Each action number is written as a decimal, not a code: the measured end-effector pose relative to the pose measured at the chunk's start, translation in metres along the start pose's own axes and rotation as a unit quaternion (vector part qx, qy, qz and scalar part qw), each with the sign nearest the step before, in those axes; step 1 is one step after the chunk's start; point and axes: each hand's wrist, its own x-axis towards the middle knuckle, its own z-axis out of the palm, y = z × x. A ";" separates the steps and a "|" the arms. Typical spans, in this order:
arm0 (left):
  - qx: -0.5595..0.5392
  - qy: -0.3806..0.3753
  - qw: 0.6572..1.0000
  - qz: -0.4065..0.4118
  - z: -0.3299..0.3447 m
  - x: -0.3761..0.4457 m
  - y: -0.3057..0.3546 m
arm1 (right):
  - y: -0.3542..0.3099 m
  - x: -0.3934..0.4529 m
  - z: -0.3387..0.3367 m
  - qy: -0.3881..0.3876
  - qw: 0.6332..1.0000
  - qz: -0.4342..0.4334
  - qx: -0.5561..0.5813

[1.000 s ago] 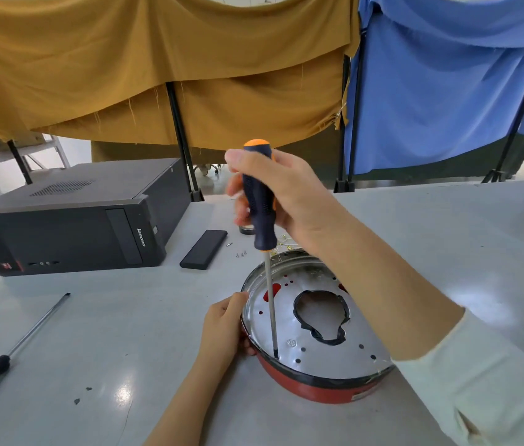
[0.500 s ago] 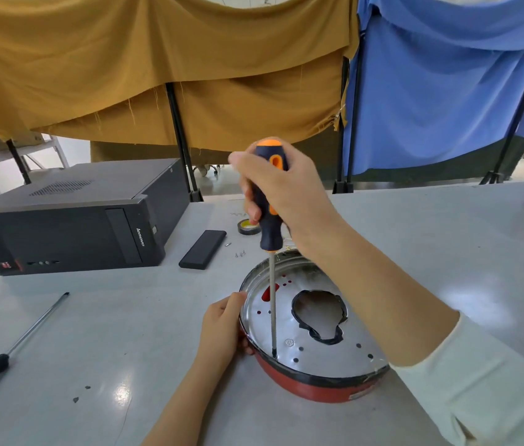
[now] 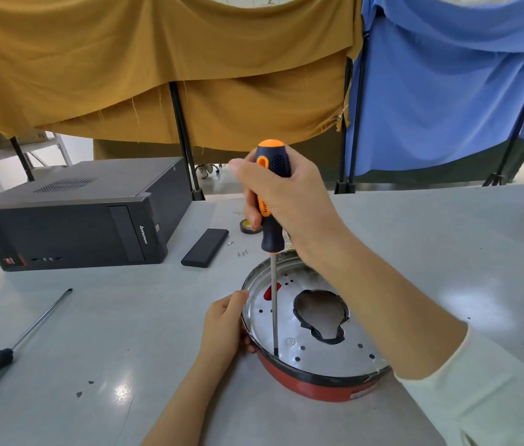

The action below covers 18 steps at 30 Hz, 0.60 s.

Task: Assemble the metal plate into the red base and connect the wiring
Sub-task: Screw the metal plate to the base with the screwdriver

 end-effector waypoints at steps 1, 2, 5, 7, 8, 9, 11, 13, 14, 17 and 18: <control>0.000 -0.001 1.000 0.000 0.000 0.000 0.000 | -0.004 0.003 -0.005 -0.079 0.995 0.034 0.043; -0.001 -0.002 1.000 -0.001 0.000 0.000 0.000 | -0.008 0.006 -0.009 -0.153 0.982 0.067 0.084; -0.004 -0.003 1.000 -0.002 0.000 0.000 0.000 | -0.013 0.010 -0.014 -0.262 0.947 0.104 0.154; -0.004 0.000 1.000 -0.003 0.000 0.000 0.001 | -0.011 0.011 -0.010 -0.245 0.951 0.103 0.160; -0.003 0.001 1.000 -0.003 0.000 0.000 0.000 | -0.008 0.010 -0.007 -0.209 0.961 0.095 0.156; -0.002 0.002 1.000 -0.003 0.000 0.000 0.000 | -0.004 0.009 -0.003 -0.151 0.975 0.073 0.143; 0.001 0.001 1.000 0.001 0.000 0.000 0.000 | 0.006 0.004 0.003 0.015 0.997 -0.002 0.069; 0.004 -0.001 1.000 0.004 0.000 0.000 0.000 | 0.009 0.000 0.006 0.144 0.988 -0.057 0.001; 0.005 0.000 1.000 0.005 0.000 0.000 0.000 | 0.009 0.001 0.004 0.153 0.986 -0.062 -0.010; 0.004 -0.004 1.000 0.001 0.000 0.000 -0.001 | -0.001 0.006 -0.005 -0.006 1.000 -0.001 0.018; 0.004 -0.005 1.000 0.001 0.000 0.000 -0.001 | -0.004 0.009 -0.008 -0.090 0.994 0.034 0.055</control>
